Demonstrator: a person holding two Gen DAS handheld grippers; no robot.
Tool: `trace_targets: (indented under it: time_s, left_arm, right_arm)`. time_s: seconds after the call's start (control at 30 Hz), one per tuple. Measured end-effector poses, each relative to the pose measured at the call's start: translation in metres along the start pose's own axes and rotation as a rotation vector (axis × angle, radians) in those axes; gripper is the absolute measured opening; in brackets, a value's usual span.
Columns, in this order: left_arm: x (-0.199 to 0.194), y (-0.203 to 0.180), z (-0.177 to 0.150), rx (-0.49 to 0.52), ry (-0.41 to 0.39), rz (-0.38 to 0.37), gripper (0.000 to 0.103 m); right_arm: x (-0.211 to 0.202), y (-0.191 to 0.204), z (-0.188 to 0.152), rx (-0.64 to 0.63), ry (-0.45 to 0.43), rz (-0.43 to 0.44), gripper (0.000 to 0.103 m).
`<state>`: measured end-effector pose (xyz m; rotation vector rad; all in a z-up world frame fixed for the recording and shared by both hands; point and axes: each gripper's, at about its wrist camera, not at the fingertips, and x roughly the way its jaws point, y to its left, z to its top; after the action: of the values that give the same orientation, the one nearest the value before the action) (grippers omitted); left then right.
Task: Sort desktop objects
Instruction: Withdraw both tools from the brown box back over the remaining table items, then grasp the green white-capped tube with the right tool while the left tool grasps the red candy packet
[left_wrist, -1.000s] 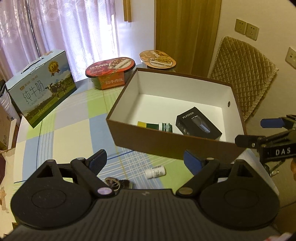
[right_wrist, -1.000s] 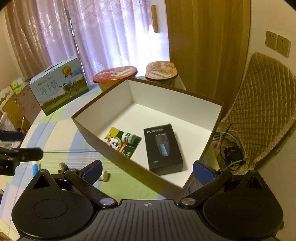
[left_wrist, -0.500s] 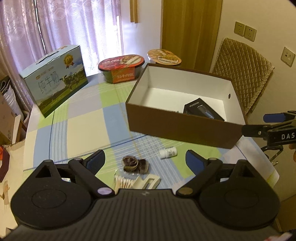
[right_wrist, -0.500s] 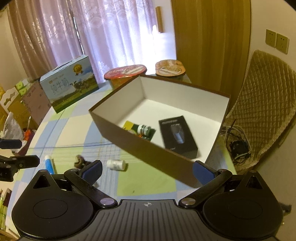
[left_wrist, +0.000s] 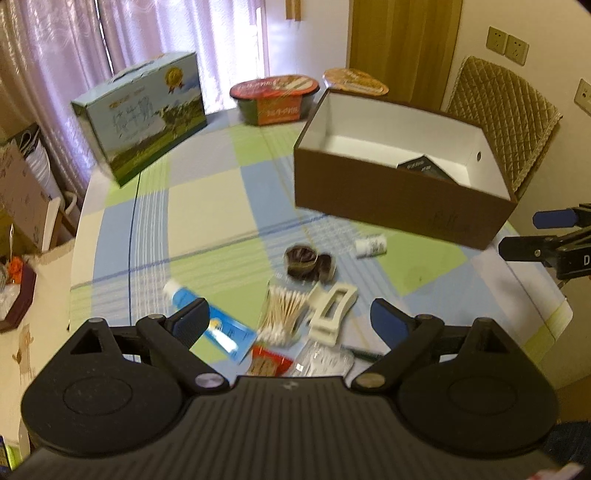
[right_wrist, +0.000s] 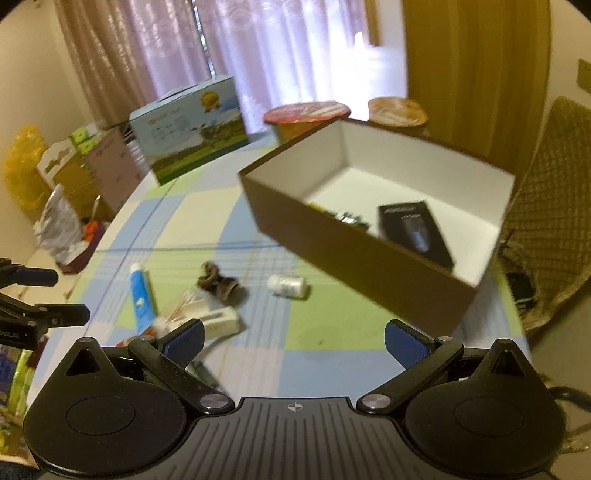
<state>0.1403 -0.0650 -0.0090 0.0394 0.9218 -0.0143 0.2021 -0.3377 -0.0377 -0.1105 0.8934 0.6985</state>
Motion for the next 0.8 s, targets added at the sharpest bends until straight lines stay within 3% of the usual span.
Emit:
trace_targets:
  time_s: [0.4,0.7,0.77,0.8]
  left_arm:
    - [0.002,0.019,-0.040,-0.060,0.079,0.023,0.091]
    - [0.011,0.026,-0.057,-0.100,0.107,0.024,0.088]
    - [0.013,0.027,-0.060,-0.104,0.112,0.023,0.087]
    - [0.014,0.028,-0.062,-0.108,0.116,0.027,0.087]
  right_arm:
    - [0.026,0.018,-0.015,-0.045,0.084,0.055,0.101]
    - [0.051,0.032,-0.036,-0.183,0.140,0.054,0.101]
    - [0.059,0.037,-0.044,-0.234,0.154,0.063,0.091]
    - [0.065,0.040,-0.048,-0.265,0.171,0.071,0.077]
